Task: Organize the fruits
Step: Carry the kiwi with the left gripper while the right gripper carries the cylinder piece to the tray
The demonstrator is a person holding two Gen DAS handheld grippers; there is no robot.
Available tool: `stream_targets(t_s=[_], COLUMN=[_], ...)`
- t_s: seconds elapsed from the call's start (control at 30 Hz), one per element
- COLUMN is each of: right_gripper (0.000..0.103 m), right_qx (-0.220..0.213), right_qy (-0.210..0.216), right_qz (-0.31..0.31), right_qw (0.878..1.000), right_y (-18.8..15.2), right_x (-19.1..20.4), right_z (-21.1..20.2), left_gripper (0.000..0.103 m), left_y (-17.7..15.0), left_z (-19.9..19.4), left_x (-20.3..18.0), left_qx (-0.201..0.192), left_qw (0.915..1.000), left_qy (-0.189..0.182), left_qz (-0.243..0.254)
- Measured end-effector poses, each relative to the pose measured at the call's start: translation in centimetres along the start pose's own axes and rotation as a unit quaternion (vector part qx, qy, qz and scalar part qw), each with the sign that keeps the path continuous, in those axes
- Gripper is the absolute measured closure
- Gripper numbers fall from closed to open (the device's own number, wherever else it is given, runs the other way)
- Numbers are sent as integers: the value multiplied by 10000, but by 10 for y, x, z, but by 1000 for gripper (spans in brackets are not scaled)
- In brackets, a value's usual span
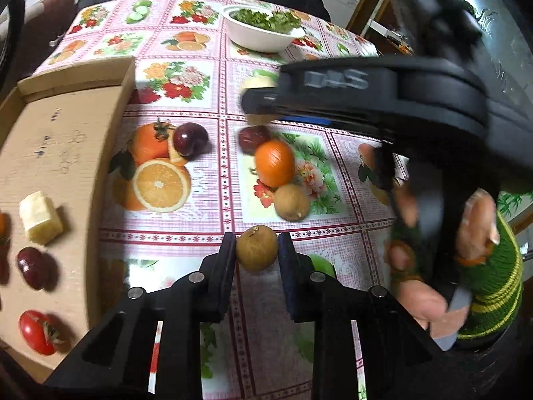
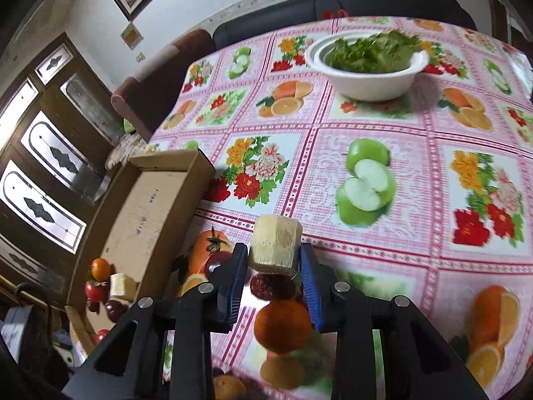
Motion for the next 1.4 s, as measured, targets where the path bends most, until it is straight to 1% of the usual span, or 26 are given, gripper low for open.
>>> stream_targets(t_s=[0.17, 0.33, 0.57, 0.8, 1.07, 1.4], right_gripper=[70, 70, 70, 70, 70, 71], right_qx=[-243, -356, -422, -444, -421, -412], right_qy=[31, 46, 66, 123, 173, 278], right_qz=[49, 88, 104, 42, -45, -145], right_qw=[9997, 9993, 9990, 9989, 9990, 9987], right_y=[-10, -17, -25, -31, -34, -35], right_x=[0, 1, 7, 20, 35, 52], right_z=[-35, -56, -70, -78, -79, -79], left_gripper=[81, 81, 80, 80, 80, 80], left_y=[-5, -8, -6, -6, -6, -2], left_z=[-16, -31, -49, -68, -79, -95], left_x=[5, 12, 23, 36, 48, 63], left_qx=[-134, -278, -516, -743, -848, -1081], left_qw=[9996, 9986, 9951, 9914, 9883, 9811], left_qy=[232, 410, 789, 988, 1135, 1440], left_qz=[-118, -194, -313, -429, -569, -703])
Point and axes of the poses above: each gripper's, at about its wrist camera, not at the fingertips, and z roughly the way its jaws point, x to its left, y to its top, the point moved 2 cm from there along z, roughly the way its jaws point, and after that the axes turned 7 degrees about -z, right-handed, at the moved point
